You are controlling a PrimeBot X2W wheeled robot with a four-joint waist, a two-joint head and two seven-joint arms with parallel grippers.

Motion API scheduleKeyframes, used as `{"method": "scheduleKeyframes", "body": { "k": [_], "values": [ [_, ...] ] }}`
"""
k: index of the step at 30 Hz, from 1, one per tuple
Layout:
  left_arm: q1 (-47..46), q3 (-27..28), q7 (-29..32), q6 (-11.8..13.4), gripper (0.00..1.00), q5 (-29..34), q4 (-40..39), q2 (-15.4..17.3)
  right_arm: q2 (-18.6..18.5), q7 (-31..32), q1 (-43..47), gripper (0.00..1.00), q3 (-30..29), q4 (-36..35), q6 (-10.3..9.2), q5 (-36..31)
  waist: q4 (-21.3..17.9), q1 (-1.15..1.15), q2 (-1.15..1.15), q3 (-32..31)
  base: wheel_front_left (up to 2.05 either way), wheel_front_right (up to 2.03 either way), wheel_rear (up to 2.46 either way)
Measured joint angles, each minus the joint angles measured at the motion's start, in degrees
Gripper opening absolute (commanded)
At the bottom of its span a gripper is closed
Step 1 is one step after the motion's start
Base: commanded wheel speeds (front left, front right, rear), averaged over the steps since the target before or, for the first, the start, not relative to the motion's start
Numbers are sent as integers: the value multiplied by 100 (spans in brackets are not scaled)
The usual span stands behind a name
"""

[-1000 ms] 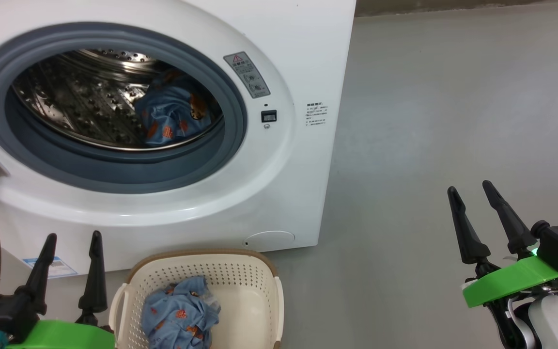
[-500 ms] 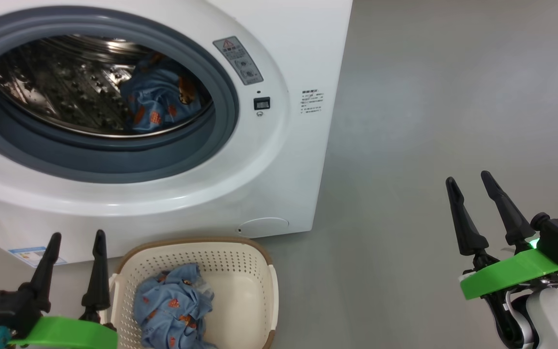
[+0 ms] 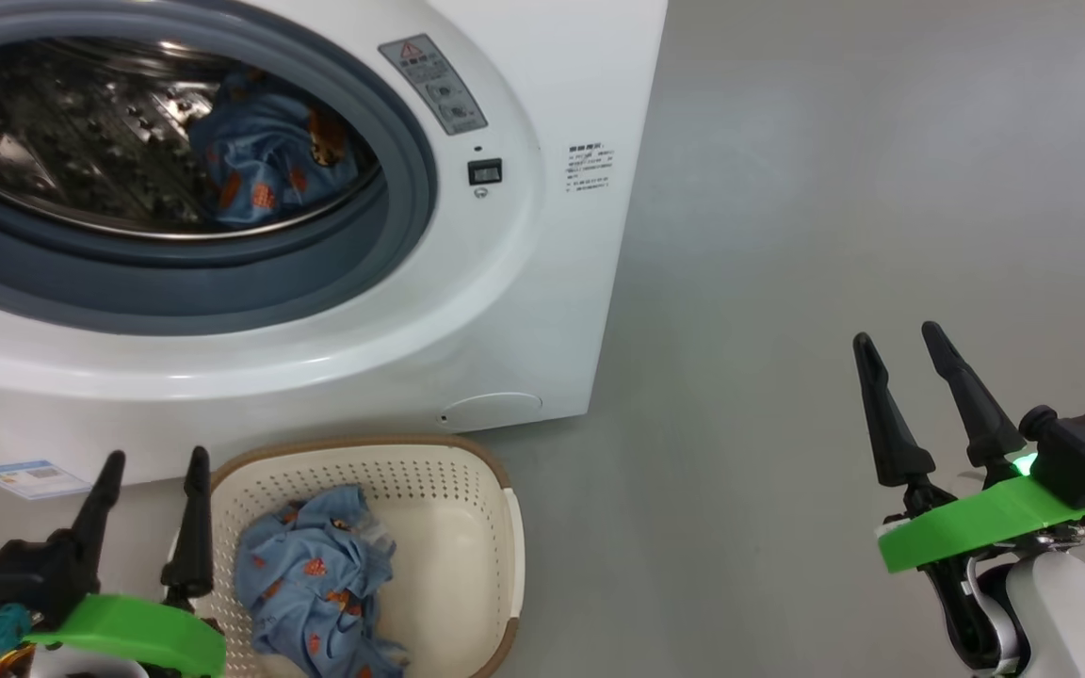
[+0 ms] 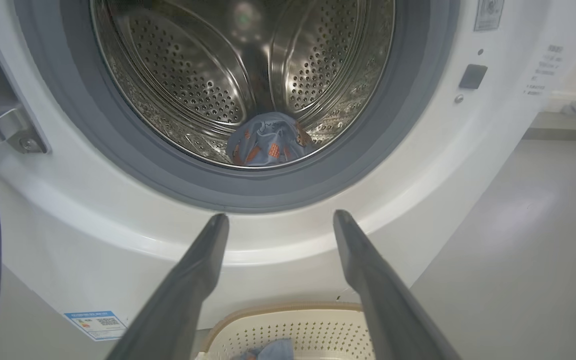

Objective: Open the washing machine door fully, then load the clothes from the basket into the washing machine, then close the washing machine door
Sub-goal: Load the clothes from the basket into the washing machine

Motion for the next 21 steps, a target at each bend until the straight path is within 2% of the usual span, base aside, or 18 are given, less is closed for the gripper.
{"method": "scheduleKeyframes", "body": {
  "k": [11, 21],
  "values": [
    [-368, -216, 314, -355, 100, -65, 810, 137, 291, 0, -155, 100, -15, -100, 0, -63, -167, 0, 0, 502, 0, 0, 0],
    [-1060, -687, 465, -558, 100, 108, 2150, 230, 514, 0, -431, 100, -30, -252, 0, -204, -427, 0, 0, 1130, 0, 0, 0]
  ]
}}
